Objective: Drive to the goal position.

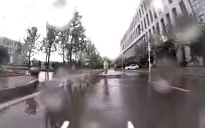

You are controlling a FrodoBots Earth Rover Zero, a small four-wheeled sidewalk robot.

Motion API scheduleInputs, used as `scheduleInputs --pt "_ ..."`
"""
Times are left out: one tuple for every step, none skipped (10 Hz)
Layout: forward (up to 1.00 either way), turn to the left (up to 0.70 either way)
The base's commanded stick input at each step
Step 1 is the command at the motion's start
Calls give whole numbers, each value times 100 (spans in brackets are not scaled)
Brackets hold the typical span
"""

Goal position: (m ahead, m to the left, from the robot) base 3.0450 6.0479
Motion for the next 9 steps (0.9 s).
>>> scheduleInputs --pt "70 0" --pt "70 0" --pt "70 0" --pt "70 0" --pt "70 0" --pt "70 0" --pt "70 0" --pt "70 0" --pt "70 0"
